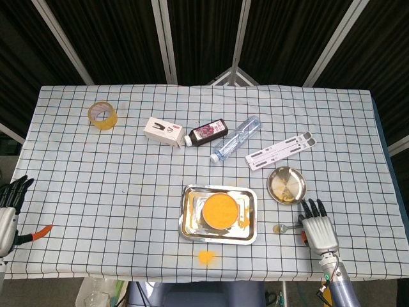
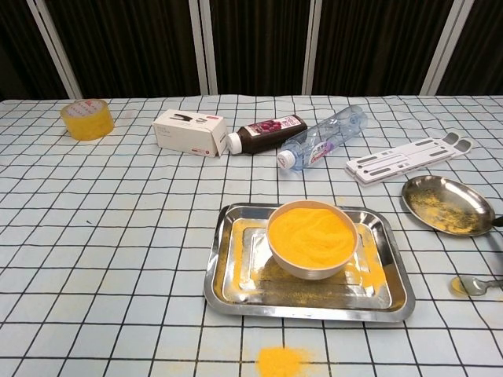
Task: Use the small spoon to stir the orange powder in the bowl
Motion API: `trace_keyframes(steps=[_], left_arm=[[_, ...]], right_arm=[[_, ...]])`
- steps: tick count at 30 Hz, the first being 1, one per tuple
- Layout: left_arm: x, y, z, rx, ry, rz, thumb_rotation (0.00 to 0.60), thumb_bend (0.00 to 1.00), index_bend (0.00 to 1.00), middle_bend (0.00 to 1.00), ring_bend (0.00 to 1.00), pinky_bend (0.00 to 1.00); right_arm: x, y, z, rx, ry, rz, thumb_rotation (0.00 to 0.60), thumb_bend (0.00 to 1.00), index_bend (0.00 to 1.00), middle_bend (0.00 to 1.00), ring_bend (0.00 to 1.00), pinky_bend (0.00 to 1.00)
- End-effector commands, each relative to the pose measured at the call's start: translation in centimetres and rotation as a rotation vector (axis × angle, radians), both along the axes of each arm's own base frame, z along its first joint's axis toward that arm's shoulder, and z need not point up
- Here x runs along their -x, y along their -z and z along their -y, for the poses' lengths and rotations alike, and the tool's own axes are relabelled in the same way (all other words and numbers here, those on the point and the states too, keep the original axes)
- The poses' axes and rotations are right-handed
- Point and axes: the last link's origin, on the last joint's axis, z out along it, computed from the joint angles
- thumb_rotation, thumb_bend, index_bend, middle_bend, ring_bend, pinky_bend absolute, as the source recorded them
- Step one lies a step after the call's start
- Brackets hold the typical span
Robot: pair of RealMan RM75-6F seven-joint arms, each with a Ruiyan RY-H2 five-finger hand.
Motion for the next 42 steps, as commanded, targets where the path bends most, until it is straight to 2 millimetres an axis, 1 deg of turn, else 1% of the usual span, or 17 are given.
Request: trace_keyframes(steps=[1, 11, 17, 32, 42], left_arm=[[0.0, 0.0, 0.0, 0.002, -0.002, 0.002, 0.600, 0.00, 0.00, 0.00, 0.00, 0.00], [0.1, 0.0, -0.1, 0.004, -0.010, 0.007, 0.600, 0.00, 0.00, 0.00, 0.00, 0.00], [0.1, 0.0, 0.0, 0.006, -0.013, 0.007, 0.600, 0.00, 0.00, 0.00, 0.00, 0.00], [0.1, 0.0, -0.1, 0.007, -0.015, 0.012, 0.600, 0.00, 0.00, 0.00, 0.00, 0.00], [0.2, 0.0, -0.1, 0.010, -0.014, 0.012, 0.600, 0.00, 0.00, 0.00, 0.00, 0.00]], right_arm=[[0.0, 0.0, 0.0, 0.000, -0.001, -0.001, 0.600, 0.42, 0.48, 0.12, 0.00, 0.00], [0.2, 0.0, 0.0, 0.004, 0.007, 0.001, 0.600, 0.49, 0.52, 0.13, 0.00, 0.00], [0.2, 0.1, -0.2, -0.003, 0.005, -0.005, 0.600, 0.51, 0.53, 0.13, 0.00, 0.00], [0.3, 0.0, -0.3, 0.001, 0.009, -0.005, 0.600, 0.52, 0.55, 0.13, 0.00, 0.00], [-0.7, -0.8, 0.0, 0.033, 0.004, 0.051, 0.600, 0.53, 0.57, 0.13, 0.00, 0.00]])
